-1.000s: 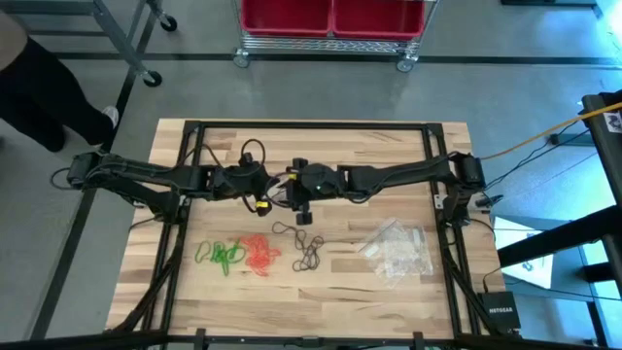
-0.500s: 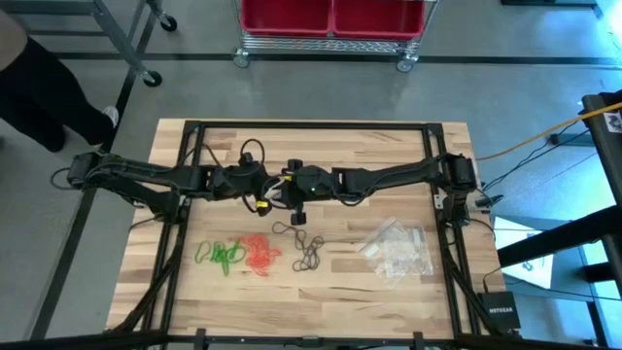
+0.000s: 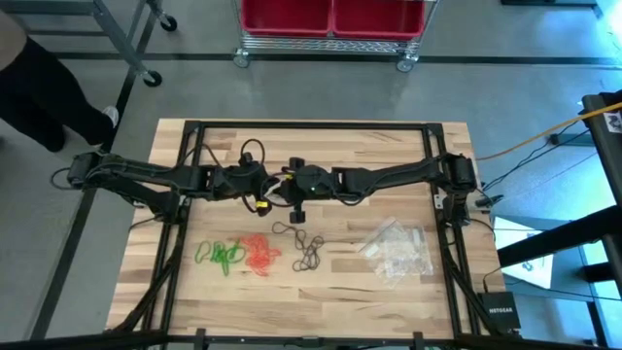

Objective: Sort rubber bands
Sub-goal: Put the black rubber band into the transparent zip bag

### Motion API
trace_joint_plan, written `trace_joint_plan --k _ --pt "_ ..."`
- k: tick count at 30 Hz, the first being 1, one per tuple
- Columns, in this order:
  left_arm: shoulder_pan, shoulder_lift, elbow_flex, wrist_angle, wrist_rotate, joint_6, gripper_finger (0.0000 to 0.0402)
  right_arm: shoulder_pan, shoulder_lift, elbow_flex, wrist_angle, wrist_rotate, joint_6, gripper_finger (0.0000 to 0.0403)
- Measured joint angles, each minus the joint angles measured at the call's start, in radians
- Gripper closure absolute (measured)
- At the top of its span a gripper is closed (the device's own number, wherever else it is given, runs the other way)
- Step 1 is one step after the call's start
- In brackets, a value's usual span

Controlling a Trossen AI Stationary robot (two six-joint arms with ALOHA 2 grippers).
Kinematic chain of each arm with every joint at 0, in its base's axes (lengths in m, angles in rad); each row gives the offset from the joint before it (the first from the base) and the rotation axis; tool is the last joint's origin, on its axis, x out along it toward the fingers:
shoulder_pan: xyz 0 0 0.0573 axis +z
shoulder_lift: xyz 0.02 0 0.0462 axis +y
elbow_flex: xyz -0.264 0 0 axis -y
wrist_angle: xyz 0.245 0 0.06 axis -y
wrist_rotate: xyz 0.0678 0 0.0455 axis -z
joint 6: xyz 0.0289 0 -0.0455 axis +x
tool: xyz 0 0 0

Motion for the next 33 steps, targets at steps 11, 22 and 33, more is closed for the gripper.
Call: trace_joint_plan --k 11,22,33 --pt "0.000 0.000 0.000 -0.009 0.000 0.000 0.0401 -0.007 -0.106 0.002 -0.067 0.033 0.068 0.0401" --pt "0.000 0.000 0.000 -0.008 0.001 0.015 0.0401 -0.007 -0.080 0.001 -0.122 -0.050 0.171 0.0378" --pt "0.000 0.000 0.000 -0.005 0.001 0.013 0.0401 -0.007 -0.115 0.003 -0.146 -0.045 0.098 0.0250"
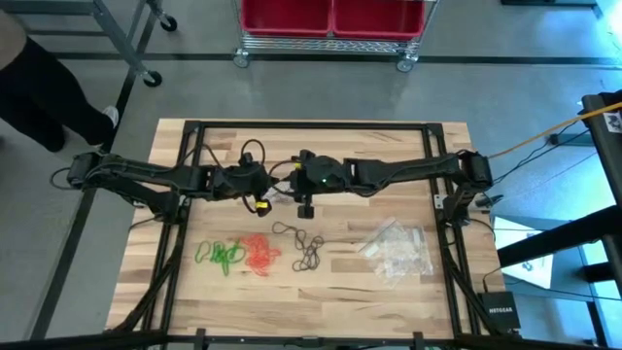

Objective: Sort rubber bands
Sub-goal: Put the black rubber band into the transparent zip bag

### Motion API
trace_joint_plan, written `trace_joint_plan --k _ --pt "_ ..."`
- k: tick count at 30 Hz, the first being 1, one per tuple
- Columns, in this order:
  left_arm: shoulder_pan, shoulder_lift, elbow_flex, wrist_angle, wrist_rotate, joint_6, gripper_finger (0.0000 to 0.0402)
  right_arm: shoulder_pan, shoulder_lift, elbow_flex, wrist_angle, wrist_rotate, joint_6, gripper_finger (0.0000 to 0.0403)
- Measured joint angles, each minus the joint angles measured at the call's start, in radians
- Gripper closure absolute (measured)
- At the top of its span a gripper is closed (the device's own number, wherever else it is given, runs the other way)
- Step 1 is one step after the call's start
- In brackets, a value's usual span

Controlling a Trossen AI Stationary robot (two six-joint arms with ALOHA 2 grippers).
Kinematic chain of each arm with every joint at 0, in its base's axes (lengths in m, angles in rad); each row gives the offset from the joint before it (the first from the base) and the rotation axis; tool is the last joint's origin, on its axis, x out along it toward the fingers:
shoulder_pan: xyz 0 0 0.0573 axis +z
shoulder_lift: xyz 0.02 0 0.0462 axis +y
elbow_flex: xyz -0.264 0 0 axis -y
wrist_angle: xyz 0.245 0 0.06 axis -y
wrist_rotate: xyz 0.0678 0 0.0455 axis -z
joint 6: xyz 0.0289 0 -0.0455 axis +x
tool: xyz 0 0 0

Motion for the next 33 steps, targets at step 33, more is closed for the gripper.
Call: trace_joint_plan --k 33 --pt "0.003 0.000 0.000 0.010 0.000 -0.002 0.0401 0.026 0.135 -0.002 0.188 0.133 -0.251 0.0392"
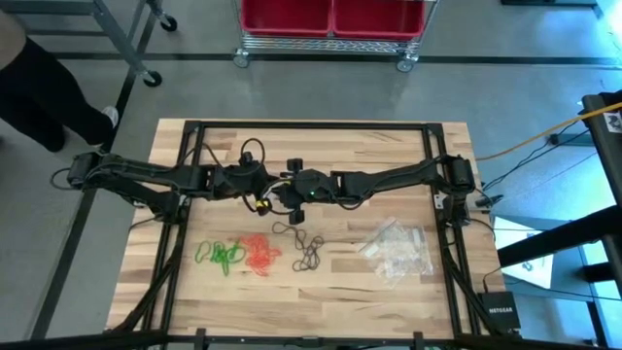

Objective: Sort rubber bands
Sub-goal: Put the black rubber band into the transparent zip bag

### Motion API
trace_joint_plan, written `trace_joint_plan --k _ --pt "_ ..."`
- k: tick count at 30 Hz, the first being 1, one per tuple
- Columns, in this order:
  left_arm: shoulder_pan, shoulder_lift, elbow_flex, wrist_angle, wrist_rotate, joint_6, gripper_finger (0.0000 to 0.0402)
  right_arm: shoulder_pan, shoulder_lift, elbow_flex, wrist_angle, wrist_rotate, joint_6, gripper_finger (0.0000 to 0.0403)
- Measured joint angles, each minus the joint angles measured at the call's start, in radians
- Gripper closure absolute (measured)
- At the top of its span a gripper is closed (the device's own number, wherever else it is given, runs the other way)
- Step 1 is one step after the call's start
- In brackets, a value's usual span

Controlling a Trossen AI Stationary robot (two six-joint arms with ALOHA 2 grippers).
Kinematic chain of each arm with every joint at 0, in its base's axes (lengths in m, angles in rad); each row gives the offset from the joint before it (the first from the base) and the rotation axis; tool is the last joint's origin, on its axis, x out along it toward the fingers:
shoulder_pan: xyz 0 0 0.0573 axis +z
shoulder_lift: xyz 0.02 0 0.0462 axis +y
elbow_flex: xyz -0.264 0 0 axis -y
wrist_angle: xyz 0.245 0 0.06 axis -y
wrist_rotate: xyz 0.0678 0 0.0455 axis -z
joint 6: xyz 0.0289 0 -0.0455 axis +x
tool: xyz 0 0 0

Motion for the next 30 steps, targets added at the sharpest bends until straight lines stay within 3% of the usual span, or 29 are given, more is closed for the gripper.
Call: trace_joint_plan --k 18,27,30 --pt "0.000 0.000 0.000 -0.003 -0.002 0.000 0.0401 0.000 -0.099 0.000 -0.060 0.061 0.162 0.0402" --pt "-0.001 0.000 0.000 -0.003 0.001 0.000 0.0402 0.000 -0.106 0.000 -0.184 -0.057 0.296 0.0402" --pt "-0.001 0.000 0.000 -0.003 0.000 0.000 0.0401 0.000 -0.106 0.000 -0.246 -0.026 0.337 0.0402"
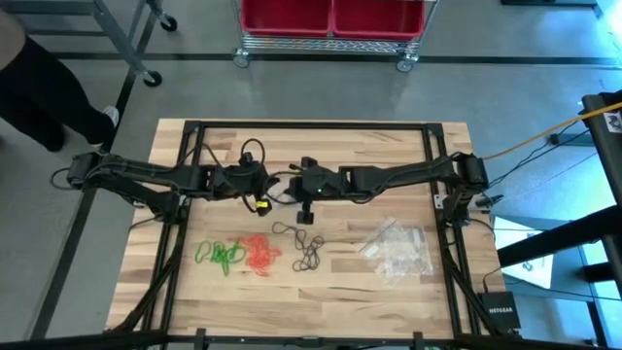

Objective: Sort rubber bands
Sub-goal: Put the black rubber band into the transparent zip bag

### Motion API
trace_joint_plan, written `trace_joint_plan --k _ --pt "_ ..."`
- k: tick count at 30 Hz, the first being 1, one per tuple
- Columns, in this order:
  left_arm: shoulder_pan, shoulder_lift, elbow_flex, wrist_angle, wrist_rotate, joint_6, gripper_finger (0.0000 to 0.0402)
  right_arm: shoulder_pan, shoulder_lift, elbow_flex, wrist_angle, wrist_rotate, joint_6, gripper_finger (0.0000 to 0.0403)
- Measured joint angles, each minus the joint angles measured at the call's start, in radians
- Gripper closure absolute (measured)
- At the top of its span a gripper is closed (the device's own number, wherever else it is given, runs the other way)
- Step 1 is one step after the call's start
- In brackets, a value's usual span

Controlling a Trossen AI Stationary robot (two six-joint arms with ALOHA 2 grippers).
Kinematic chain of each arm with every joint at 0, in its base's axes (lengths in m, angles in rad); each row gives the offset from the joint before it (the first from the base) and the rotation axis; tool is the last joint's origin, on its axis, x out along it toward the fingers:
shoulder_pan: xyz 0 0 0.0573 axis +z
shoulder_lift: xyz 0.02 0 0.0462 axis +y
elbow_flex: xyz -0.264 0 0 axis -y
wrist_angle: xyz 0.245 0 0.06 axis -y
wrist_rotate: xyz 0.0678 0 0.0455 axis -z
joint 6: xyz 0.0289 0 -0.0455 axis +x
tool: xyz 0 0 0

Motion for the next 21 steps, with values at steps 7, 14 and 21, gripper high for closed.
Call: trace_joint_plan --k 7,14,21 --pt "0.000 0.000 0.000 0.000 -0.001 0.000 0.0401 -0.017 -0.002 0.000 0.082 0.095 0.209 0.0402" --pt "0.000 0.000 0.000 0.000 -0.001 0.003 0.0401 -0.033 -0.002 0.000 0.002 0.061 0.362 0.0402" --pt "0.000 0.000 0.000 0.000 -0.001 0.007 0.0401 -0.033 -0.004 0.000 -0.059 0.046 0.405 0.0380"
